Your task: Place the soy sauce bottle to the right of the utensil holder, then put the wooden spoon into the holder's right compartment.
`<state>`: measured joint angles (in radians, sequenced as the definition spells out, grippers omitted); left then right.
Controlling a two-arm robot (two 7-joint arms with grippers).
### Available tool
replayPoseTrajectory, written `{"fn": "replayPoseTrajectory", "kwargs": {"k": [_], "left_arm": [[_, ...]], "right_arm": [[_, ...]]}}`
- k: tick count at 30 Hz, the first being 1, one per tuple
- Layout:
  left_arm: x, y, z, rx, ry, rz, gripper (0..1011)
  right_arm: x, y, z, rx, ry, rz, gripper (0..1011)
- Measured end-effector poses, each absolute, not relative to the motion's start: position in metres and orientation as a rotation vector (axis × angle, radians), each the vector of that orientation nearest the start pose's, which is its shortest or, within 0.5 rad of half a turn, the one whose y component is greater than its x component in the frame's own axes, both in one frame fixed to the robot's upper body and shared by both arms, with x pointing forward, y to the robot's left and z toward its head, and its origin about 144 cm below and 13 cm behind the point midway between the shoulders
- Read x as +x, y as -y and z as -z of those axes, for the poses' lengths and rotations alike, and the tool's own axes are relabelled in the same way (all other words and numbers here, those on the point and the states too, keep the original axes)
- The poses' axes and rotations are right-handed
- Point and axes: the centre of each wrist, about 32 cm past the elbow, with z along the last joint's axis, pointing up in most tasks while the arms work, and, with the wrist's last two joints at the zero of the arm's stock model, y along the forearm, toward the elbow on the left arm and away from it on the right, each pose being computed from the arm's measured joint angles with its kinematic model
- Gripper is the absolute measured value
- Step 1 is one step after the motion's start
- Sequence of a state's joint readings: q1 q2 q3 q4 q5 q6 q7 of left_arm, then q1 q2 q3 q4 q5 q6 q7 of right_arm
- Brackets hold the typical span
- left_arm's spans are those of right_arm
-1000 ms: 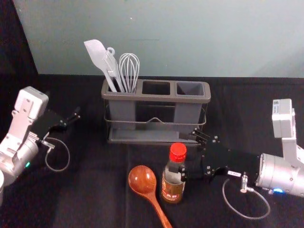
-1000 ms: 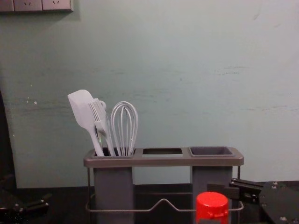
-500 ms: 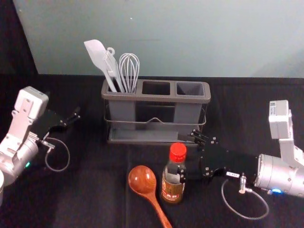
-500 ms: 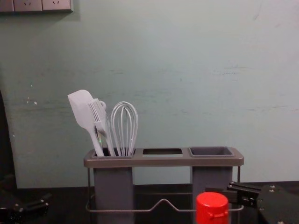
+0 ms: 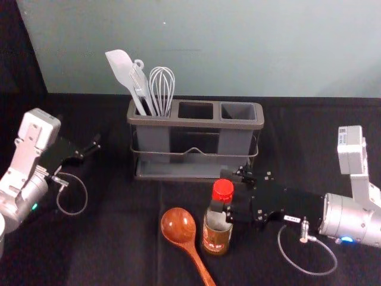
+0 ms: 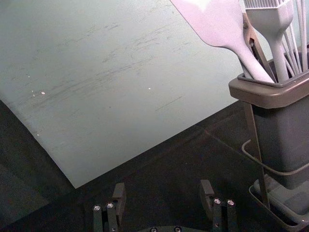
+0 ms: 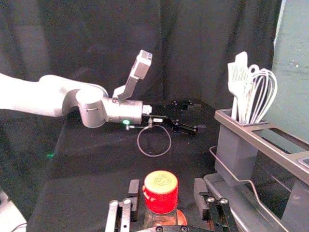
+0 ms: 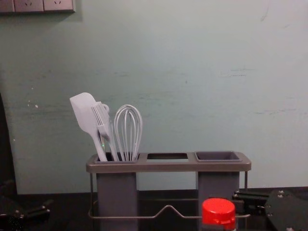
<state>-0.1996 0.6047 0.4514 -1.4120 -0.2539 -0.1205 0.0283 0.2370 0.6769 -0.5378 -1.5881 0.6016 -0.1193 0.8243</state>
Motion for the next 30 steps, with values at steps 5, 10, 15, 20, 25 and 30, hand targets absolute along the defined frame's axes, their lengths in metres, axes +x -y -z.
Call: {"fn": "replayPoseTrajectory", "kwargs": {"k": [5,10,15,20,25,30], "left_arm": [[0.489,-0.310,-1.140,0.305,0.285,-1.248,1005],[0.489,-0.310,-1.140,0.304,0.285,-1.248,1005],[0.489,-0.310,-1.140,0.304,0.285,-1.248,1005],[0.489,-0.310,-1.140,0.304,0.285,-1.248,1005],[0.489,-0.310,-1.140,0.304,0.285,-1.248,1005],[0.489,-0.310,-1.140,0.305,0.285,-1.248,1005]], "right_arm": [[0.484,0.280,-1.184,-0.072,0.074,0.311,596],[0.484,0.280,-1.184,-0.072,0.075,0.311,411],[0.484,0.280,-1.184,-0.072,0.075,0.311,392],[0.484,0.280,-1.184,-0.071,0.075,0.311,392],[0.480,0.282,-1.190,-0.059,0.093,0.320,392],[0.475,0.288,-1.201,-0.052,0.109,0.352,392]]}}
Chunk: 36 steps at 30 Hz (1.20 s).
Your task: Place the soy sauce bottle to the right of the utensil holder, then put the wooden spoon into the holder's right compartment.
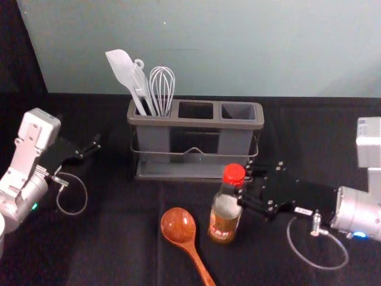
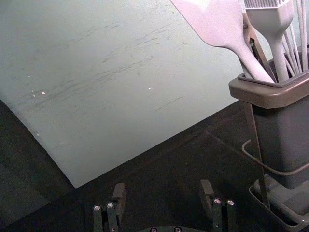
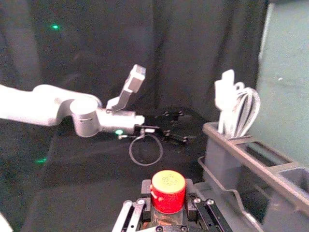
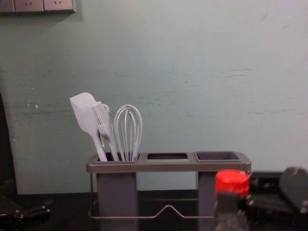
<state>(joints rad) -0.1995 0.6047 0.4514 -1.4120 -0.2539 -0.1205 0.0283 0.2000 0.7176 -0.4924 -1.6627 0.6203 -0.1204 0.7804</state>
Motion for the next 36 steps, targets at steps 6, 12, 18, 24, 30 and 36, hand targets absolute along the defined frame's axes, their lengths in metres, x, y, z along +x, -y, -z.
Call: {"fn": "replayPoseTrajectory", "kwargs": {"k": [6,12,18,24,30,36], "left_arm": [[0.489,-0.310,-1.140,0.304,0.285,-1.248,1005],[0.489,-0.310,-1.140,0.305,0.285,-1.248,1005],[0.489,-0.310,-1.140,0.304,0.285,-1.248,1005],[0.489,-0.310,-1.140,0.304,0.285,-1.248,1005],[0.489,-0.310,-1.140,0.305,0.285,-1.248,1005],[0.489,-0.310,-1.140,0.304,0.285,-1.248,1005]], "right_arm": [[0.472,0.308,-1.217,-0.040,0.136,0.418,392],[0.473,0.333,-1.226,-0.041,0.160,0.493,392],[0.474,0.360,-1.227,-0.046,0.171,0.572,392],[0.479,0.378,-1.226,-0.057,0.181,0.643,392],[0.488,0.382,-1.222,-0.074,0.189,0.684,392],[0.498,0.378,-1.213,-0.073,0.179,0.718,392]]}}
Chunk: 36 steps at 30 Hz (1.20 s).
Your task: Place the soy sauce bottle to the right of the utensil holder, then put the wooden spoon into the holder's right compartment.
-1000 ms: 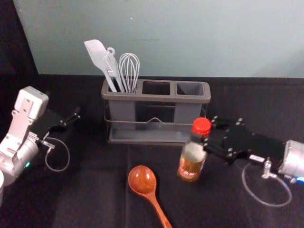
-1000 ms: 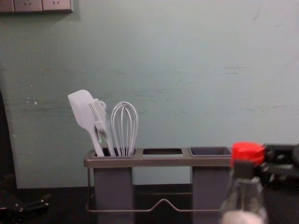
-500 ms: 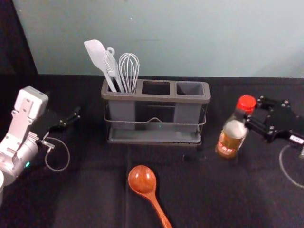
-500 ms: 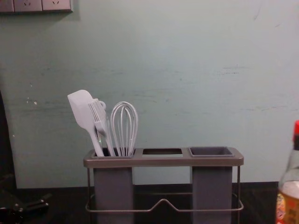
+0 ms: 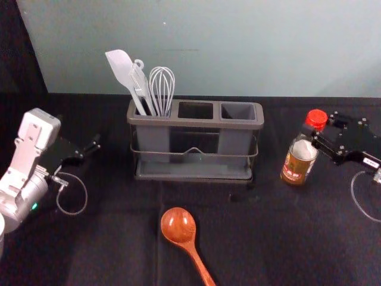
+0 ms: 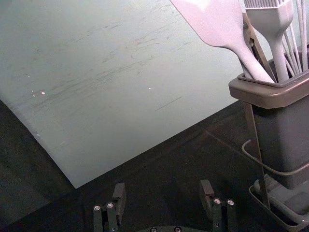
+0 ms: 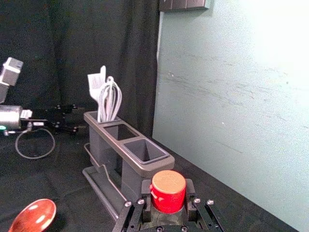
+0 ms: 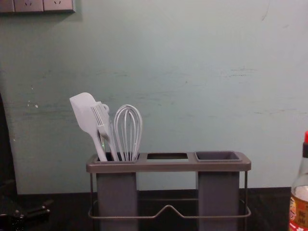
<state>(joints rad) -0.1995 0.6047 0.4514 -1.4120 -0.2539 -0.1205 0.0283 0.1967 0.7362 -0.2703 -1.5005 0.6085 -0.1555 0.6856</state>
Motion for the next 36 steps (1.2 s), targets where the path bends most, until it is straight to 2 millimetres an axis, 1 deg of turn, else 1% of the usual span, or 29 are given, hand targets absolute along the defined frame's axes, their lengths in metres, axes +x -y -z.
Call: {"fn": "replayPoseTrajectory", "kwargs": {"k": [11,21,27,36], "left_arm": [[0.489,-0.310,-1.140,0.304,0.285,-1.248,1005],[0.489,-0.310,-1.140,0.304,0.285,-1.248,1005],[0.489,-0.310,-1.140,0.304,0.285,-1.248,1005],[0.489,-0.310,-1.140,0.304,0.285,-1.248,1005]], "right_arm": [[0.519,0.367,-1.205,-0.070,0.168,0.719,392],[0.534,0.357,-1.200,-0.073,0.191,0.703,392],[0.542,0.354,-1.197,-0.079,0.187,0.706,392],[0.547,0.351,-1.189,-0.081,0.173,0.708,392]]}}
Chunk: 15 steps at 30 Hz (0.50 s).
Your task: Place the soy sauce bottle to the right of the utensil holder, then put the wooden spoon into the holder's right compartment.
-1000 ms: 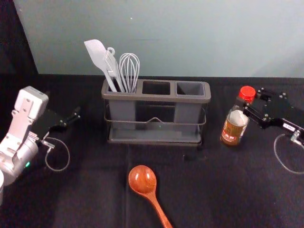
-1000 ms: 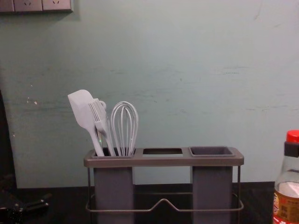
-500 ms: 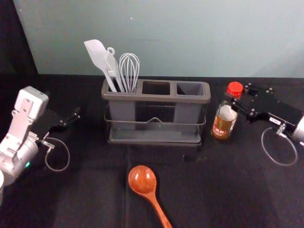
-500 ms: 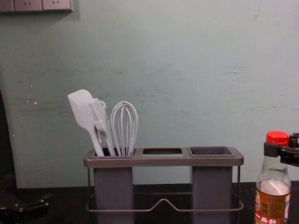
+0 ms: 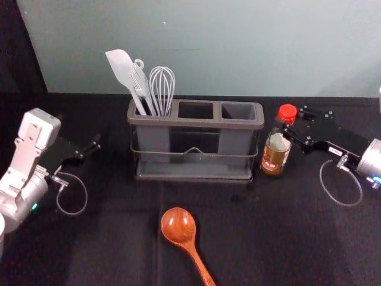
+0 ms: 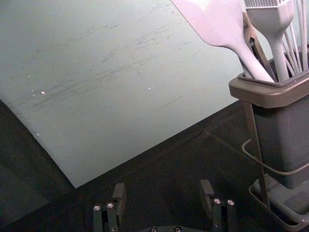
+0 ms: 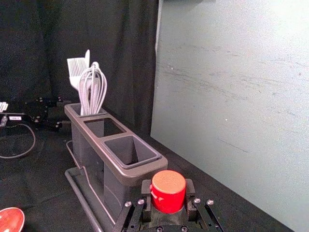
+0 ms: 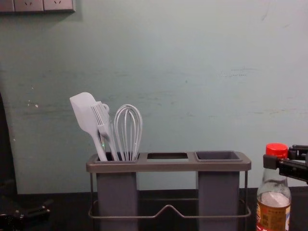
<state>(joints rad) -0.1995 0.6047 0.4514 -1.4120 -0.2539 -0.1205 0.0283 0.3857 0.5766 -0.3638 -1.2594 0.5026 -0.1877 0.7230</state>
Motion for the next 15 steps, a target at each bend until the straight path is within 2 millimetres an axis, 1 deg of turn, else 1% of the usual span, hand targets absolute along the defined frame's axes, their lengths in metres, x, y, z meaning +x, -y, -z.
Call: {"fn": "replayPoseTrajectory", "kwargs": {"k": [15], "left_arm": [[0.4886,-0.3097,-1.1398,0.304,0.285,-1.248,1005]], "right_arm": [[0.5486,0.3514,-1.1832,-0.086,0.152,0.716,392]]}}
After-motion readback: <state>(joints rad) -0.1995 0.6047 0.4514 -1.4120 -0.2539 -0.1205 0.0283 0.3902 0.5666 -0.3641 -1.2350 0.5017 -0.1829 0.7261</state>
